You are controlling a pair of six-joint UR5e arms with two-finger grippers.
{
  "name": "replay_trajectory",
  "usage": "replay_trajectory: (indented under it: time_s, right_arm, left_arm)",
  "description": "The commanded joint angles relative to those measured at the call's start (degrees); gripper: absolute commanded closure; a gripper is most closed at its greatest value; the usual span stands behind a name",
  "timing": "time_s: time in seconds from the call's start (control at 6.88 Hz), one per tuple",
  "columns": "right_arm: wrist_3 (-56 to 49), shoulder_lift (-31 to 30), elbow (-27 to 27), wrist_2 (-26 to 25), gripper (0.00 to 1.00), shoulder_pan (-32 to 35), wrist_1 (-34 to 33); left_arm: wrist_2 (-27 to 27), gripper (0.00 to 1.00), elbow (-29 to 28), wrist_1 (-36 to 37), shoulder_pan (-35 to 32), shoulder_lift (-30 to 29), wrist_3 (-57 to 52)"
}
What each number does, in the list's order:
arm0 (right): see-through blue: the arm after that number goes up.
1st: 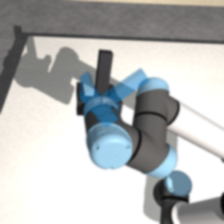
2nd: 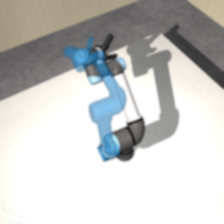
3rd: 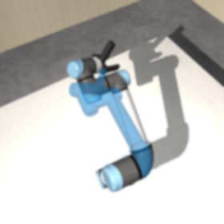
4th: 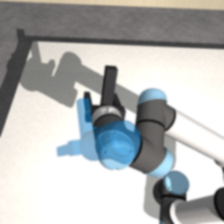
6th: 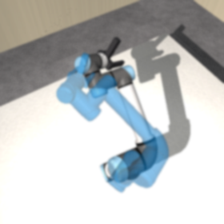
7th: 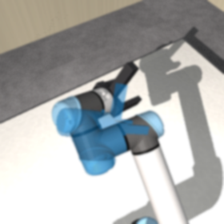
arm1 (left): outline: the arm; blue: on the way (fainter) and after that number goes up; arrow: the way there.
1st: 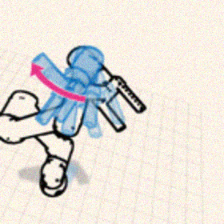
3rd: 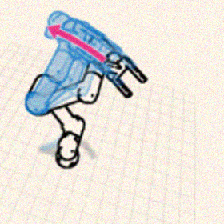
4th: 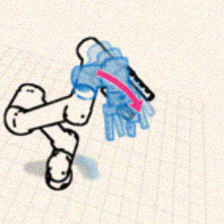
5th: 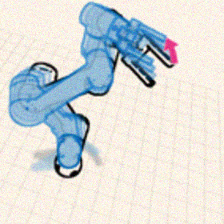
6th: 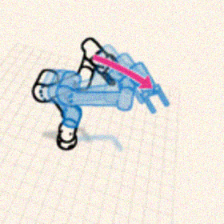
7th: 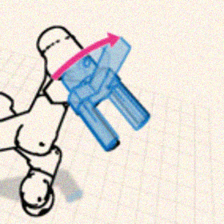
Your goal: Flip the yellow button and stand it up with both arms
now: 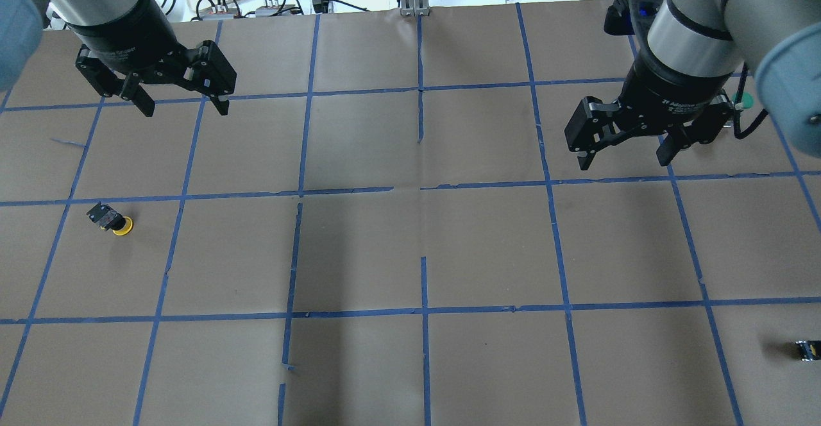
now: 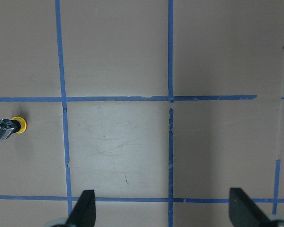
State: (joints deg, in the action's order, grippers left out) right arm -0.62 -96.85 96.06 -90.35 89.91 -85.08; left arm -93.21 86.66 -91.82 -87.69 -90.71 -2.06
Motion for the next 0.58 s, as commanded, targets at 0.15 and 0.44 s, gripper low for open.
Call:
replay_trajectory:
  time_s: [0.15,0.44]
  right_arm:
    - [0.0,0.0,0.0,-0.1,0.00,0.0,0.0]
    - [0.0,0.0,0.0,-0.1,0.00,0.0,0.1]
  left_arm:
    - [0.0,0.01,1.4,0.1,2.6,-0.4,-4.0]
    - [0.5,0.01,4.3,0.3,12.8,-3.2,-21.6]
